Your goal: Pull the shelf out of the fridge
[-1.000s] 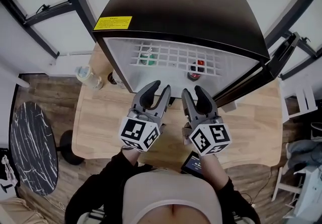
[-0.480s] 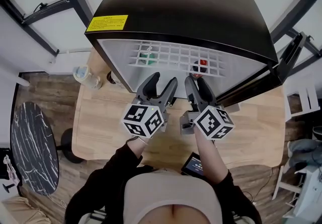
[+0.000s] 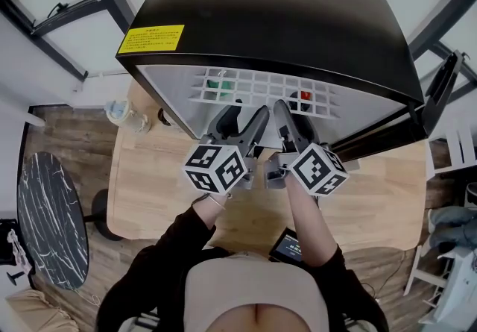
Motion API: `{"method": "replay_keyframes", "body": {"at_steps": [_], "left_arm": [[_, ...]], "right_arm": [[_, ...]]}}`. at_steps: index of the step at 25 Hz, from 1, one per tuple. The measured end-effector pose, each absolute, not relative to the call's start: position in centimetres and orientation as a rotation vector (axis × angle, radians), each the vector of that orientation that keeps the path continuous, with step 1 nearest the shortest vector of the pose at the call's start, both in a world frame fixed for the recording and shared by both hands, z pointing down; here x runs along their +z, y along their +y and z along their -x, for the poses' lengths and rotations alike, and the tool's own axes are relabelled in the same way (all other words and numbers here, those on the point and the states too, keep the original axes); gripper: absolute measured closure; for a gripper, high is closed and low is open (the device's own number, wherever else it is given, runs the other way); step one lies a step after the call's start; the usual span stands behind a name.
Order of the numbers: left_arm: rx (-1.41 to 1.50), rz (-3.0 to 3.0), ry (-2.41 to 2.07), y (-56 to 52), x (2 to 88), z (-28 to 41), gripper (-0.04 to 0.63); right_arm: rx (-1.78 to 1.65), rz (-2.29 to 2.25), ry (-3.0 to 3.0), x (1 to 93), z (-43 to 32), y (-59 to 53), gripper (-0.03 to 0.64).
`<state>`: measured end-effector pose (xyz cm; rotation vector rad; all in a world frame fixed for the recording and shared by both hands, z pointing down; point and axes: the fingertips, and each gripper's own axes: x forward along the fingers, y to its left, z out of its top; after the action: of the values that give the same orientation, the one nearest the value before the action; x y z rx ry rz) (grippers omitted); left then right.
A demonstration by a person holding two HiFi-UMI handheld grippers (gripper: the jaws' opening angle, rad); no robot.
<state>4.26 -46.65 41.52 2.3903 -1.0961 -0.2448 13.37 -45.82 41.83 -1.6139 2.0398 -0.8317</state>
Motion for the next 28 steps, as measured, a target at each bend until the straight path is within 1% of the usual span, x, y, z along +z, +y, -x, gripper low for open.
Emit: {"method": "replay_keyframes", "body": {"at_steps": [28], "left_arm": [[-0.413, -2.300, -1.066, -52.2, 40.9, -4.8, 0.328]], "right_arm": [[-0.864, 1.589, 1.922, 42.3, -14.7, -50.7, 0.358]]}}
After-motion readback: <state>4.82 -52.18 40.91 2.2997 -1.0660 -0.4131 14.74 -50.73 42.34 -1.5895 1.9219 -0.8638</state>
